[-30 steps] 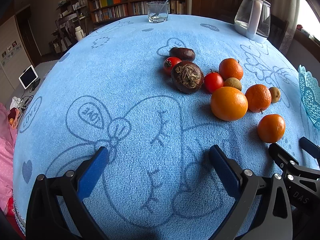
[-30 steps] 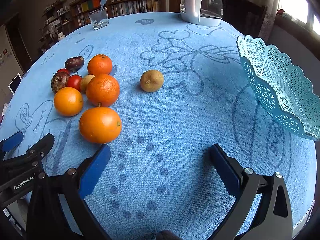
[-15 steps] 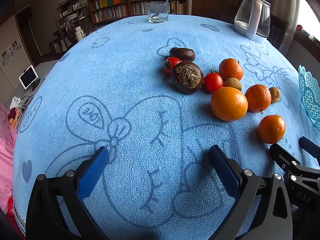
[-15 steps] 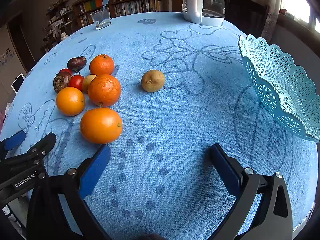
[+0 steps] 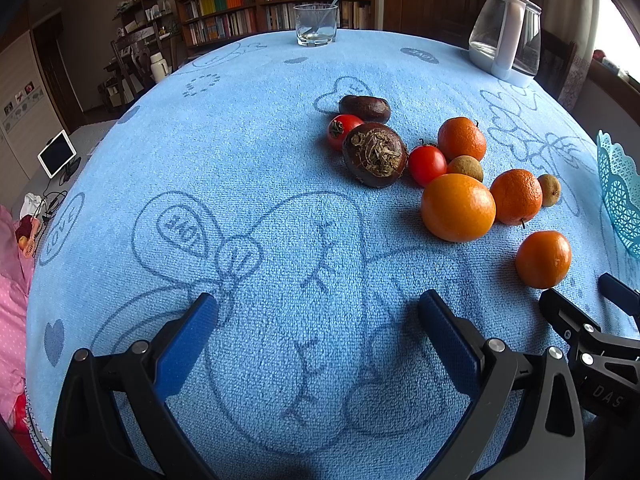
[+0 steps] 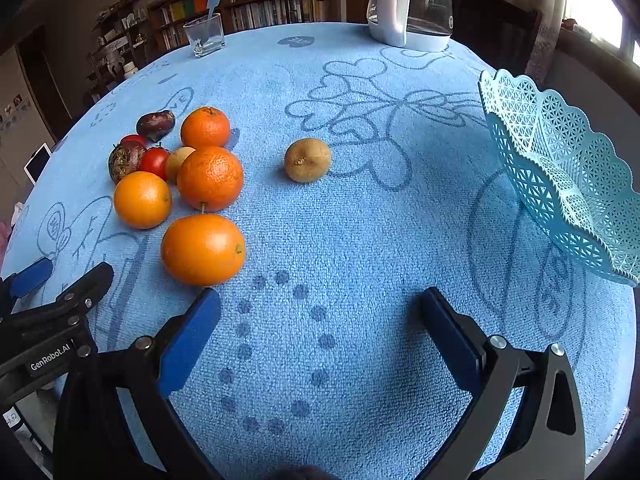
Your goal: Organize fruits
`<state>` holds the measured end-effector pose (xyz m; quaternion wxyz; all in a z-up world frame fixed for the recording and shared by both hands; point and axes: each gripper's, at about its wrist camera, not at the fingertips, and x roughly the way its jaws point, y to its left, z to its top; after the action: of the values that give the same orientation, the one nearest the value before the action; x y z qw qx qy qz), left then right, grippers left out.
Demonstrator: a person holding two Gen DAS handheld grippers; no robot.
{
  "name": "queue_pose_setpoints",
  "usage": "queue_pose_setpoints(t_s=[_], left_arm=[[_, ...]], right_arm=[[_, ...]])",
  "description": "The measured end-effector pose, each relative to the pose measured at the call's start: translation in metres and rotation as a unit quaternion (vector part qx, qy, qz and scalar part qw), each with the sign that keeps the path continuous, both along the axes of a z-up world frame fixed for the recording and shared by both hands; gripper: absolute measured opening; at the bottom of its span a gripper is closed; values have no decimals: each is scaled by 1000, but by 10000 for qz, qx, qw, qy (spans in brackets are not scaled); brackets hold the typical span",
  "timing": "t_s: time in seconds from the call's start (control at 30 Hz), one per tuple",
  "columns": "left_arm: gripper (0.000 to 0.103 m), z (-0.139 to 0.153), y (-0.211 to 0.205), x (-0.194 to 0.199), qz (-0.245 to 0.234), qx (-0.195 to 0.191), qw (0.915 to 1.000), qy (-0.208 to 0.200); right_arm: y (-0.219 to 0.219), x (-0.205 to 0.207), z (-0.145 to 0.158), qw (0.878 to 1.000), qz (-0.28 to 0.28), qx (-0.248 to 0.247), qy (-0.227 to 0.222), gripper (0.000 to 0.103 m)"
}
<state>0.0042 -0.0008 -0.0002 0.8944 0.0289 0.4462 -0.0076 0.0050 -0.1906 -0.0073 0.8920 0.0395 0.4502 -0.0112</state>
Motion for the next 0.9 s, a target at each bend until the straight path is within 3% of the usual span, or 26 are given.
queue_pose_setpoints(t_s=[0.67,0.9], left_arm=[[98,0,0,0,-1,-4,10000,-2],[98,8,5,-2,10,-189,9998,-93]], right_arm=[[0,-1,1,9998,167,-36,49,101],[-3,-3,6,9995,300,80,59,101]])
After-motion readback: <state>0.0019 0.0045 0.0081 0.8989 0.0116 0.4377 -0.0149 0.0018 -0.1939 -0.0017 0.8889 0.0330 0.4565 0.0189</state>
